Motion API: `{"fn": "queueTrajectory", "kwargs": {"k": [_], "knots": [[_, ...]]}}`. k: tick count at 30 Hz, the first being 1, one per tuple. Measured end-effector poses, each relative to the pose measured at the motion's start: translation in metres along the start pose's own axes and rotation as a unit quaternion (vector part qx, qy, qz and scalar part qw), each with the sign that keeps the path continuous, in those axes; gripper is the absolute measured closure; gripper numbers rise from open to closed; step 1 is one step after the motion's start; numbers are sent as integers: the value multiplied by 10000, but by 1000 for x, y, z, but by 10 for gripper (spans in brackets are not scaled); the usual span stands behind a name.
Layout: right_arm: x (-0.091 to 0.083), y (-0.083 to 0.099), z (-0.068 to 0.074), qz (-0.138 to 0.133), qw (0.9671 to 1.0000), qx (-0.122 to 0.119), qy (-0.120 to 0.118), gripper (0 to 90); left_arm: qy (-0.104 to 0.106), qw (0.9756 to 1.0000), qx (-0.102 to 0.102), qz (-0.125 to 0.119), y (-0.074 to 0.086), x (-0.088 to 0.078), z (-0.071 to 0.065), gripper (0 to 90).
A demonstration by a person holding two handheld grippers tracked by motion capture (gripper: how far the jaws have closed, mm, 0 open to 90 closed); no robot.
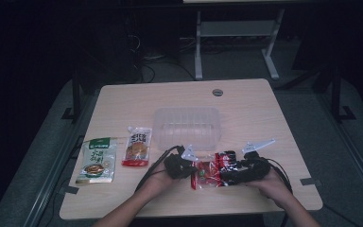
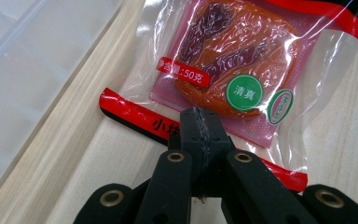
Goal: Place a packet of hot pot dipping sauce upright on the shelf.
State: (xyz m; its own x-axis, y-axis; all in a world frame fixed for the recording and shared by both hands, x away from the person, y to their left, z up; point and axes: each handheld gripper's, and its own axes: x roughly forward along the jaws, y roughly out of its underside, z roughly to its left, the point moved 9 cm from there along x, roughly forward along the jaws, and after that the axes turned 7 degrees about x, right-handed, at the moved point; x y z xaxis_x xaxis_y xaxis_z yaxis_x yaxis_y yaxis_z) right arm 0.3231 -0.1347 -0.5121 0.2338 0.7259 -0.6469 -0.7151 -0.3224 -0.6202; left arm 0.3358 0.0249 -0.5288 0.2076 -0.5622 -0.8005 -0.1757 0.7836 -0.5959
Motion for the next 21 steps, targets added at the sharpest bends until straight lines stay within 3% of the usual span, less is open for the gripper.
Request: {"fn": "queueTrajectory", "kwargs": {"k": [3,11,13,21], "knots": [[-2,-3,0,-110,9999,-29,31,476,-2,10000,-20,-9,0,0,0,899],[3,-6,9,-52,9999,-155,38,664,13,9999,-109,-55,-1,1,-1,899],[2,-6,9,-53,9995,-286,82,748,21,9999,-105,-42,-1,1,-1,899],[4,-8,13,-38,9975,-676,185,885,35,9998,-165,-101,-1,1,-1,900]]}}
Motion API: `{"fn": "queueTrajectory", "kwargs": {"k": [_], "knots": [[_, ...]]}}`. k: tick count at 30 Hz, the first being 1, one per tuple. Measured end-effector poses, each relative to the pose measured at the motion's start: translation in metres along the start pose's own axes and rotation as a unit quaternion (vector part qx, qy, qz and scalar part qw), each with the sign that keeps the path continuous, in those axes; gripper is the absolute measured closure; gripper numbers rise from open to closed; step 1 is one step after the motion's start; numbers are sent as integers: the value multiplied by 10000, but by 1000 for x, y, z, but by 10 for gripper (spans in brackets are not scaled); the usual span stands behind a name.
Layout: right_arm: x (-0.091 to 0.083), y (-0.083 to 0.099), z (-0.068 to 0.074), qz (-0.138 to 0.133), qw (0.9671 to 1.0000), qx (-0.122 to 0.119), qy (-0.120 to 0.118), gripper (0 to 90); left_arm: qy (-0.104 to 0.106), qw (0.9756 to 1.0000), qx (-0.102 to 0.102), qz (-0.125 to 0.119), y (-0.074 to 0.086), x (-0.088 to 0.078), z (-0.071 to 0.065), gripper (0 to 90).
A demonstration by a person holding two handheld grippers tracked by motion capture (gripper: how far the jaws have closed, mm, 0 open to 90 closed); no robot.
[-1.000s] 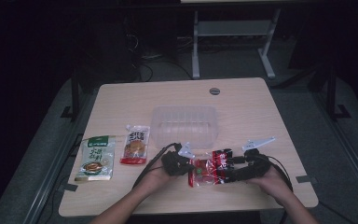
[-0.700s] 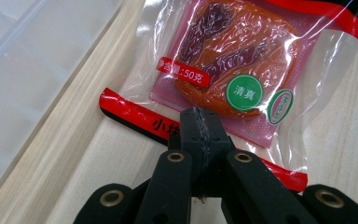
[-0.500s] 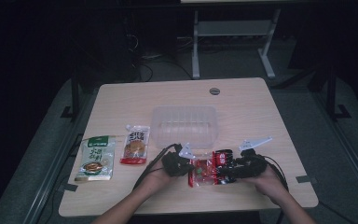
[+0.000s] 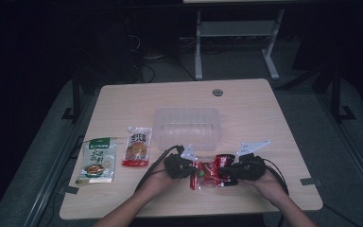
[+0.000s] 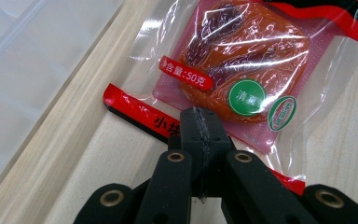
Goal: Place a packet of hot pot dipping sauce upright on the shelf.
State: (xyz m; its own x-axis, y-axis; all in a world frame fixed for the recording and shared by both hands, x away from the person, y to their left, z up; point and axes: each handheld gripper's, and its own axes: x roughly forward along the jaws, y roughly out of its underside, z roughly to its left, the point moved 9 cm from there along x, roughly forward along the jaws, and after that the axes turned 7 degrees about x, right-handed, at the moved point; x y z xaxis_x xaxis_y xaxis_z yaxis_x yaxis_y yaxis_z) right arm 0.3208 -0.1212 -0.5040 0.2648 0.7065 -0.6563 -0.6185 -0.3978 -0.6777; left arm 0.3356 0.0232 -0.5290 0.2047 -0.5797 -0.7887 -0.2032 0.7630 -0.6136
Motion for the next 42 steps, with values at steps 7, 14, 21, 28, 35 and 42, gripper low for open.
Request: {"fn": "queueTrajectory", "kwargs": {"k": [7,14,21,28,35,42], "knots": [[-4,-4,4,-130,9996,-79,-234,900,98,9999,-111,-27,1,-1,0,899],[-11,-9,10,-332,9977,-44,-596,900,236,9996,-93,-85,0,0,-1,899],[-16,-17,21,-540,9942,-128,-923,900,365,9993,-44,-119,-1,1,-6,899],[-21,-25,33,-747,9896,-179,-1217,900,569,9981,162,-189,-8,6,-24,899],[-23,-28,43,-772,9881,-324,-1288,900,583,9977,274,-204,-11,4,-29,899],[-27,-30,39,-833,9890,-267,-1192,900,556,9978,32,-348,-6,-20,-18,898]]}}
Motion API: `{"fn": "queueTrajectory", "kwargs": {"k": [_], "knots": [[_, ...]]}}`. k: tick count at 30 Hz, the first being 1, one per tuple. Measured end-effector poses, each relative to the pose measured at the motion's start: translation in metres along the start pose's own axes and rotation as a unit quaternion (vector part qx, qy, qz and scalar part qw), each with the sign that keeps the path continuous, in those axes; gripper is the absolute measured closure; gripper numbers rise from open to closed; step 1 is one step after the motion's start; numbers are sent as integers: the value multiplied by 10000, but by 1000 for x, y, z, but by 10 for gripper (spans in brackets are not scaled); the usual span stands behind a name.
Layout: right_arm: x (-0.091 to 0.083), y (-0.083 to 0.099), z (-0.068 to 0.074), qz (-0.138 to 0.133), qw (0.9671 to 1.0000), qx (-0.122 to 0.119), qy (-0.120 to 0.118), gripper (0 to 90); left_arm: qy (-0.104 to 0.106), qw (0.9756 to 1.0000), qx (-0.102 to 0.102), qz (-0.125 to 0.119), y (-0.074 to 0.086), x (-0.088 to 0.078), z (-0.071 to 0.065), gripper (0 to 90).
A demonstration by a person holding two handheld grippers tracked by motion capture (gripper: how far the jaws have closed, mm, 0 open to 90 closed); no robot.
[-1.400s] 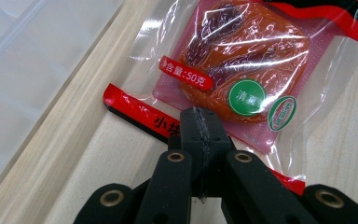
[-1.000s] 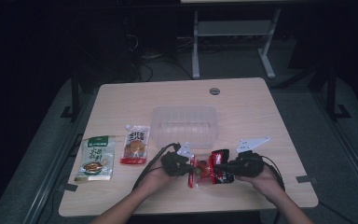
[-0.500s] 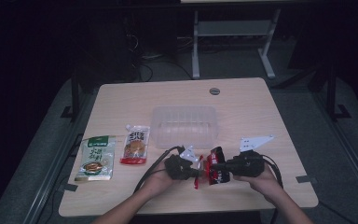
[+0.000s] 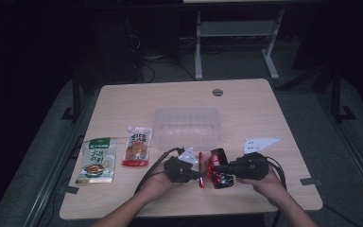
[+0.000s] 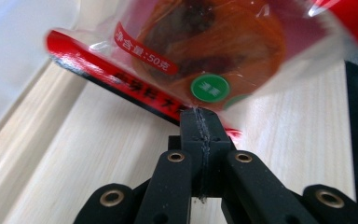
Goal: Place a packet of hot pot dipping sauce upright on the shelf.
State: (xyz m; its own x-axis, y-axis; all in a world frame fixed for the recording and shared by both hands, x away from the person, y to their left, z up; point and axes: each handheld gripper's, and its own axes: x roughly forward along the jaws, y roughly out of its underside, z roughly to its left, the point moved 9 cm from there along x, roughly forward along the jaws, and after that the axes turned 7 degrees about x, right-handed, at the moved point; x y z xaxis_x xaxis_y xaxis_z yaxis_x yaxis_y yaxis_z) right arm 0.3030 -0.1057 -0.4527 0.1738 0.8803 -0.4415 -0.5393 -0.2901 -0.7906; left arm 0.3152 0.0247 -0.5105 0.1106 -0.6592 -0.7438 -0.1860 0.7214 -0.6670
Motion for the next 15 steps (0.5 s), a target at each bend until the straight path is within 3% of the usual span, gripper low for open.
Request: {"fn": "queueTrajectory", "kwargs": {"k": [5,15], "knots": [[0,-1,2,72,10000,-4,55,900,-68,9998,-177,-94,7,-22,2,897],[-6,-9,5,102,9998,-76,144,900,-397,9986,-335,62,35,-53,4,782]]}}
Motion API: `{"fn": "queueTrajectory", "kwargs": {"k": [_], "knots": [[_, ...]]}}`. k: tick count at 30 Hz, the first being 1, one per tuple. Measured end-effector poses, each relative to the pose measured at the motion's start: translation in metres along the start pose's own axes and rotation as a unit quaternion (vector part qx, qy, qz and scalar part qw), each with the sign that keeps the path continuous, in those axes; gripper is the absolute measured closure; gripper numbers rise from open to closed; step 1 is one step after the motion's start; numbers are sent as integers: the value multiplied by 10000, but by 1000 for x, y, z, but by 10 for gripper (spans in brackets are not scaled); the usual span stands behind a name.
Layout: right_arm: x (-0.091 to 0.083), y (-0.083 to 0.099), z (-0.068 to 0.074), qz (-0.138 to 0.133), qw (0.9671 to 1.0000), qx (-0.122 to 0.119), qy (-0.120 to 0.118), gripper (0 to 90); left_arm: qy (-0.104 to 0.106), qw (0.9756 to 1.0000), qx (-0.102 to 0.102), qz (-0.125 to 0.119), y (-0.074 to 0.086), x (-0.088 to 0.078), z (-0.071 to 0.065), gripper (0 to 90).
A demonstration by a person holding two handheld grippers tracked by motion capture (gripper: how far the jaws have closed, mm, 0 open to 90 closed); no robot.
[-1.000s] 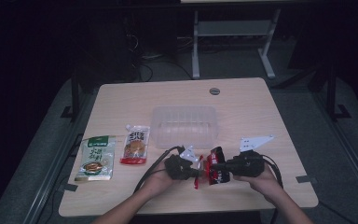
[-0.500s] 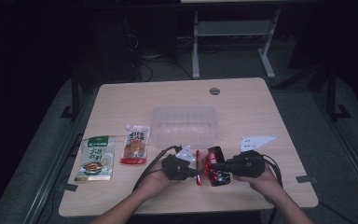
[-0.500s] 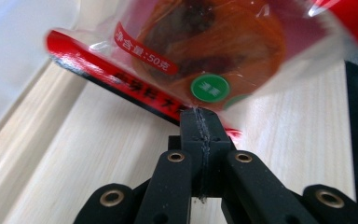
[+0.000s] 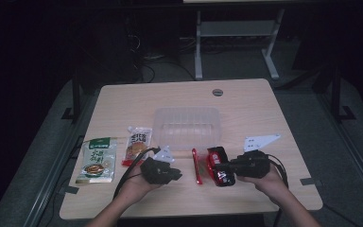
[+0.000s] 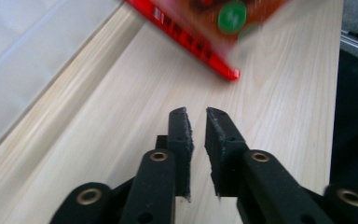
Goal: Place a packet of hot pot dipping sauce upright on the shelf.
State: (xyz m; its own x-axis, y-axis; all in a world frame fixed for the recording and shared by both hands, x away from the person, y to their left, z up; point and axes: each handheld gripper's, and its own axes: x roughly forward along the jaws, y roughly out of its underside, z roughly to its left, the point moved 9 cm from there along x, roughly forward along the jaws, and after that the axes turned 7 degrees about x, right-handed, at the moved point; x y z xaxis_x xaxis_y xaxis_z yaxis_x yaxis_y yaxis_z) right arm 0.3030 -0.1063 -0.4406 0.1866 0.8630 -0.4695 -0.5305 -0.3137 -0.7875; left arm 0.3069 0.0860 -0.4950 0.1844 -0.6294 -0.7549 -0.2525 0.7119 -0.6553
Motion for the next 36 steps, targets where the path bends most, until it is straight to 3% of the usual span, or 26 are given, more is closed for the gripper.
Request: {"fn": "queueTrajectory", "kwargs": {"k": [7,13,22,28,36], "knots": [[-9,-17,-3,-156,9998,-128,91,900,-217,9995,-10,216,19,-17,2,638],[-15,-31,-8,-271,9994,-138,158,900,-210,9995,-169,134,29,-24,3,513],[-19,-61,-17,-492,9982,-229,253,900,-284,9995,-142,63,29,-26,9,363],[-18,-76,-25,-577,9976,-241,291,900,-278,9996,25,105,30,-24,8,330],[-19,-96,-41,-664,9963,-242,488,900,-270,9995,68,124,31,-24,9,329]]}}
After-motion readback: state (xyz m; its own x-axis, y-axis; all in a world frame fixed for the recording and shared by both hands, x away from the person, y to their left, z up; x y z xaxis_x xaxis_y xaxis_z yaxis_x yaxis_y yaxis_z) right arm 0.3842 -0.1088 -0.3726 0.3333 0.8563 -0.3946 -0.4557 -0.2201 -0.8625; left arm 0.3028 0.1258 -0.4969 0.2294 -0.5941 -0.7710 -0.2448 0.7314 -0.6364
